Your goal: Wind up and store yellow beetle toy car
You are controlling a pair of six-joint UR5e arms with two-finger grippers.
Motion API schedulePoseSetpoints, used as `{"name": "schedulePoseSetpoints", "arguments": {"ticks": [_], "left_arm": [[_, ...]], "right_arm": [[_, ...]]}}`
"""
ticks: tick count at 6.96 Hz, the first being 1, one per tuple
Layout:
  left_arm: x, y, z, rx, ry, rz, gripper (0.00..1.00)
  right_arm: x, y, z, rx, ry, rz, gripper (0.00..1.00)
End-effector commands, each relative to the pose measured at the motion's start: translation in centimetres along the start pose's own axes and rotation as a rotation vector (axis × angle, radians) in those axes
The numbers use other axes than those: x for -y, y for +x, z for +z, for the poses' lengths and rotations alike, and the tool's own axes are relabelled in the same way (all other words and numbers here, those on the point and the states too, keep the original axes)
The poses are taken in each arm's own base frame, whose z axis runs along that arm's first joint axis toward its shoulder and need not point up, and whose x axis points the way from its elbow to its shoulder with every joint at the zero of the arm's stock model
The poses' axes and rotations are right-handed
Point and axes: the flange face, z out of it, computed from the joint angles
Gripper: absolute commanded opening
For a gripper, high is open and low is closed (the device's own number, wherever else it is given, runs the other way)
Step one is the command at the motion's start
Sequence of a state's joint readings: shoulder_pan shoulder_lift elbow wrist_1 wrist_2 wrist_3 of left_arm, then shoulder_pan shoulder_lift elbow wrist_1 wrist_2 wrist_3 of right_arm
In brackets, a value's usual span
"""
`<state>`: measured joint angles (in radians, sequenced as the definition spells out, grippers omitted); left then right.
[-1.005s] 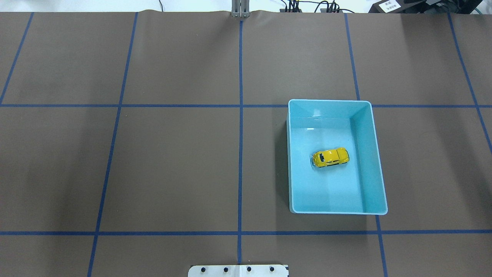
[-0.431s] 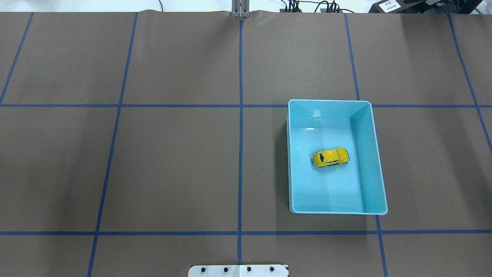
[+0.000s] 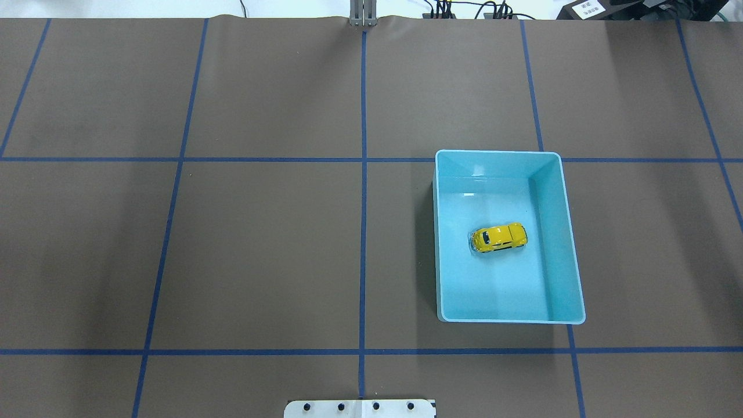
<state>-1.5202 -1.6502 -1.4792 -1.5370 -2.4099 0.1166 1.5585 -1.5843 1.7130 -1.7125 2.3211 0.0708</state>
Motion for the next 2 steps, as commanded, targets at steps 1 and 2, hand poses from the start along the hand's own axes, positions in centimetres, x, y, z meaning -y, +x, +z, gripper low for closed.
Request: {"name": "schedulePoseSetpoints", "arguments": {"ticks": [1, 2], "left_arm": [[0.01, 0.00, 0.00, 0.000, 0.000, 0.000, 1.00], [0.00, -0.06, 0.05, 0.000, -0.001, 0.000, 1.00]], "right_arm": [[0.06, 0.09, 0.10, 0.000, -0.002, 0.001, 1.00], [-0.01, 0.15, 0.16, 0.000, -0.003, 0.002, 1.00]]}}
